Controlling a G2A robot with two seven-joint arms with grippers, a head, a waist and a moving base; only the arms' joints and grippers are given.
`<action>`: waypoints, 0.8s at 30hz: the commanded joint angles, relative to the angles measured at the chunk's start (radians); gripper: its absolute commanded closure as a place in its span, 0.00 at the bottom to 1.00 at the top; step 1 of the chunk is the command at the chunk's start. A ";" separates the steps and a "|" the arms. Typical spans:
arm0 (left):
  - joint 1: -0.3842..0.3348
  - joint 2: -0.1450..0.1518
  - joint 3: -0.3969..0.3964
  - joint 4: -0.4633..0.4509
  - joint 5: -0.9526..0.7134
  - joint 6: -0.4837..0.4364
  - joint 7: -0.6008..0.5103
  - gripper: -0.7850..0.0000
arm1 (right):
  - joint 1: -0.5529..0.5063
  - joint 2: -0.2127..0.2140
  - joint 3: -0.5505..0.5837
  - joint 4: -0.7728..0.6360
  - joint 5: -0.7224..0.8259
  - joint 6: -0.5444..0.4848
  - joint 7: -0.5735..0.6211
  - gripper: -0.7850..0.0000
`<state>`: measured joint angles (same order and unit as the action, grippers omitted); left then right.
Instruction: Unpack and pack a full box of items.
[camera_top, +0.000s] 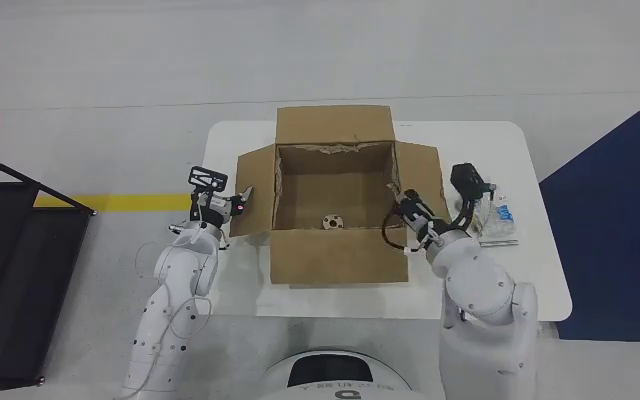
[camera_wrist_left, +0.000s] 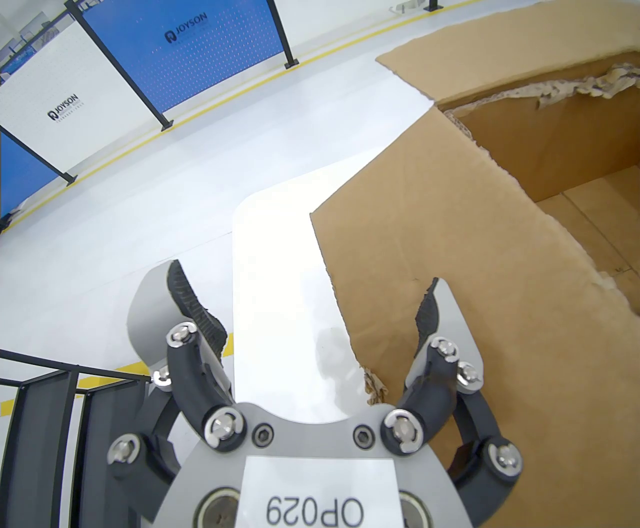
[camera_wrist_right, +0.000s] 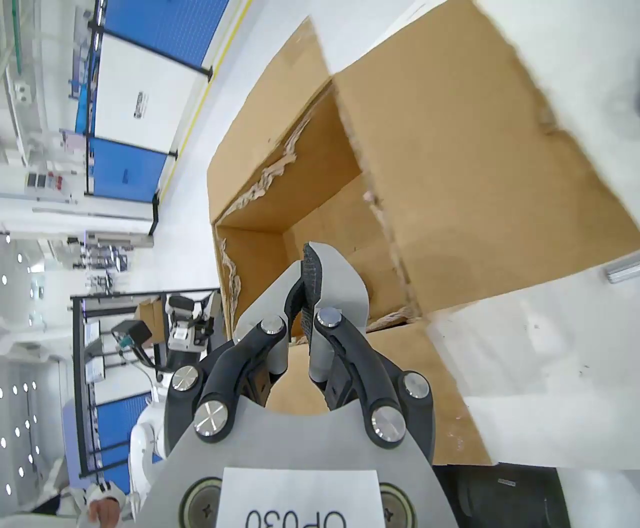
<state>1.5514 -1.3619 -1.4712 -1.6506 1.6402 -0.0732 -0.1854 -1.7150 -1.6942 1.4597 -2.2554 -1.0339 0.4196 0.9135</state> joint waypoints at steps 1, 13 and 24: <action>0.000 0.000 0.000 0.000 0.000 0.000 0.000 0.00 | 0.041 0.003 -0.069 0.060 -0.085 0.005 0.029 0.55; 0.000 0.000 0.000 0.000 0.000 0.000 0.000 0.00 | 0.514 -0.038 -0.365 0.731 -0.430 0.197 0.290 0.00; 0.000 0.000 0.000 0.000 0.000 0.000 0.000 0.00 | 0.674 -0.122 -0.314 1.090 -0.514 0.184 0.304 0.00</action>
<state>1.5514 -1.3619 -1.4712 -1.6506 1.6402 -0.0732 -0.1854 -1.0494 -1.8099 1.1418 -1.1894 -1.5382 0.6059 1.2144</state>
